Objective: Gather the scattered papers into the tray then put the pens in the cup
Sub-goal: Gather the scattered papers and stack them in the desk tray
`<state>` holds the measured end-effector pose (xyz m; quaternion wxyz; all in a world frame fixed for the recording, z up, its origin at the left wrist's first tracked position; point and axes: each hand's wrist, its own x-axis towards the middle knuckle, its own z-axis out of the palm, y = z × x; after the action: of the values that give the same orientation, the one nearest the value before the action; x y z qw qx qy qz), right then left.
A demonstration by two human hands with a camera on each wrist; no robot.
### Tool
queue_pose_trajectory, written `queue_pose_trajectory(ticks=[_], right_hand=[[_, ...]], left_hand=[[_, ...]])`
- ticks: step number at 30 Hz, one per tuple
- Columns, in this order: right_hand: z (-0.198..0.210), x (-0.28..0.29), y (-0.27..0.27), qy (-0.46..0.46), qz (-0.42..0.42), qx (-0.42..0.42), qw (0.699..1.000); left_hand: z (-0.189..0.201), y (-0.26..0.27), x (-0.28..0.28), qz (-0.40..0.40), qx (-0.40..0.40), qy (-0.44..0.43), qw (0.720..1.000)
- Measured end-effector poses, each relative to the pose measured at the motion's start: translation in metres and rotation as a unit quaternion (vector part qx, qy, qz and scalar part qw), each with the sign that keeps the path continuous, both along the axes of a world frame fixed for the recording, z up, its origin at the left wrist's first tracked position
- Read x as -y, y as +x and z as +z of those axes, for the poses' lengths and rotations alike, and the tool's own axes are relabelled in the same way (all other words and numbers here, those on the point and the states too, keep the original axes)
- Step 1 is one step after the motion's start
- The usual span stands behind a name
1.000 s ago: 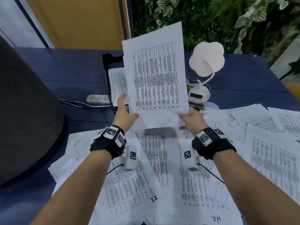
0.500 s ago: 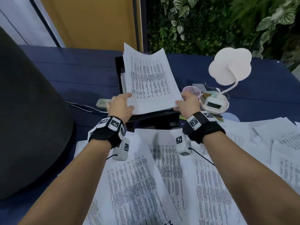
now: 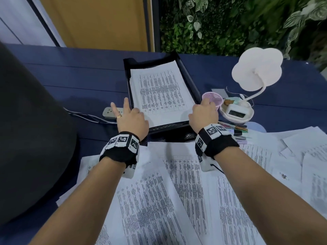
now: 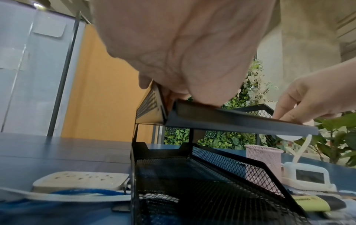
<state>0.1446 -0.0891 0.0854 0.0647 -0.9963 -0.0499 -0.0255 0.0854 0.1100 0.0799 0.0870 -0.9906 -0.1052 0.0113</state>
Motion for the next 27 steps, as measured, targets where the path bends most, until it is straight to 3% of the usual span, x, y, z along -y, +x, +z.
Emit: queue_pose_trajectory(ticks=[5, 11, 14, 18, 23, 27], right_hand=[[0.004, 0.011, -0.009, -0.007, 0.007, -0.027, 1.0], [-0.009, 0.043, -0.053, 0.11, 0.031, -0.029, 0.993], [-0.026, 0.061, -0.08, 0.13, 0.044, -0.058, 0.989], [-0.056, 0.073, -0.115, 0.122, 0.051, -0.159, 0.978], [-0.087, 0.071, -0.146, 0.166, 0.069, -0.261, 0.949], [-0.101, 0.069, -0.161, 0.107, 0.005, -0.254, 0.961]], left_hand=[[-0.006, -0.004, 0.006, 0.015, 0.013, -0.044, 0.999], [-0.026, -0.039, 0.028, 0.023, 0.106, -0.165, 0.98], [-0.04, -0.065, 0.042, 0.035, 0.087, -0.205, 0.974], [-0.05, -0.098, 0.053, 0.028, 0.071, -0.255, 0.964], [-0.071, -0.134, 0.047, 0.067, -0.019, -0.279, 0.958], [-0.089, -0.15, 0.024, 0.12, -0.077, -0.256, 0.956]])
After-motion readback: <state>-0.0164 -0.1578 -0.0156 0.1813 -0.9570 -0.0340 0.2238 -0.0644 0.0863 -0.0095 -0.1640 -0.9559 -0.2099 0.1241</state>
